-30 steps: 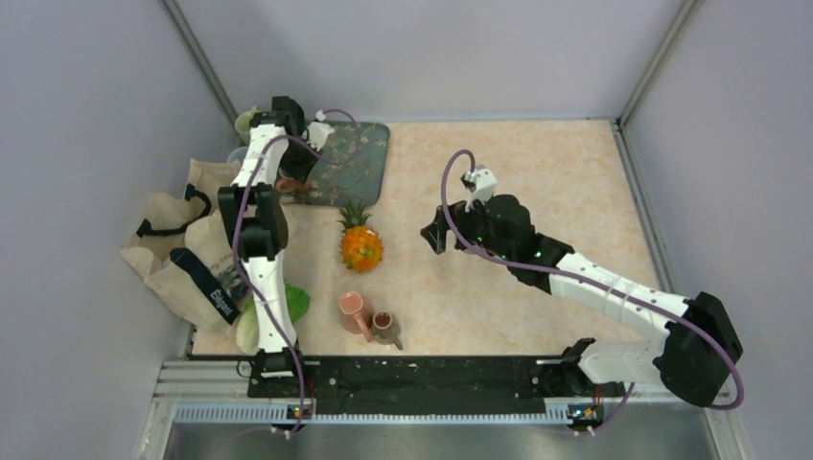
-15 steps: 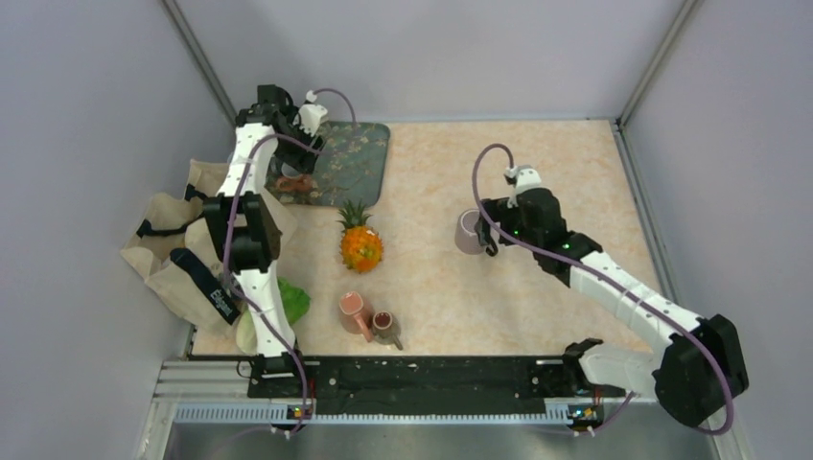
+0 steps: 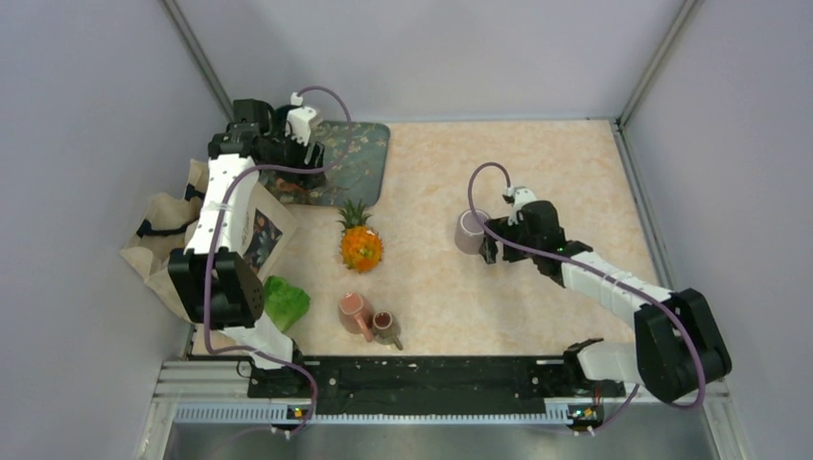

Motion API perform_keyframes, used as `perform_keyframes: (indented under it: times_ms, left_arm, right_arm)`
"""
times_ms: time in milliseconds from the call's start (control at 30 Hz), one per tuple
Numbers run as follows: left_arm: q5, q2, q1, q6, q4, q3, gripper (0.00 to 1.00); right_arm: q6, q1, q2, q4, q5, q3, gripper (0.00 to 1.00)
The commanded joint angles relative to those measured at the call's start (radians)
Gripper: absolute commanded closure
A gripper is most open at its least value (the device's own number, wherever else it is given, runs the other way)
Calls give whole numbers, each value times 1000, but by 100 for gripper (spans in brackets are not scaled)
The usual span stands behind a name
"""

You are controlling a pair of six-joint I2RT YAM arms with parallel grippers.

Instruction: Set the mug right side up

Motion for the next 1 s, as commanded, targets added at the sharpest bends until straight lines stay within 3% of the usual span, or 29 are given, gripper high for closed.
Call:
perform_keyframes:
  times_ms: [0, 267, 400, 667, 833, 967]
  left_arm:
    - [96, -83, 4, -57, 41, -81, 28]
    - [112, -124, 5, -84, 55, -123, 28]
    - [136, -126, 5, -108, 45, -128, 29]
    - [154, -136, 4, -210, 82, -154, 32]
    - [228, -159, 2, -342, 106, -153, 32]
    - [374, -206, -3, -503, 182, -180, 29]
  right_arm:
    - [-61, -6, 81, 53, -43, 44, 12]
    - [-133, 45, 216, 111, 24, 101, 18]
    - [-140, 68, 269, 79, 55, 148, 28]
    - [-134, 79, 324, 3, 68, 211, 98]
    - [-59, 90, 196, 63, -55, 206, 100]
    - [152, 89, 37, 316, -210, 131, 100]
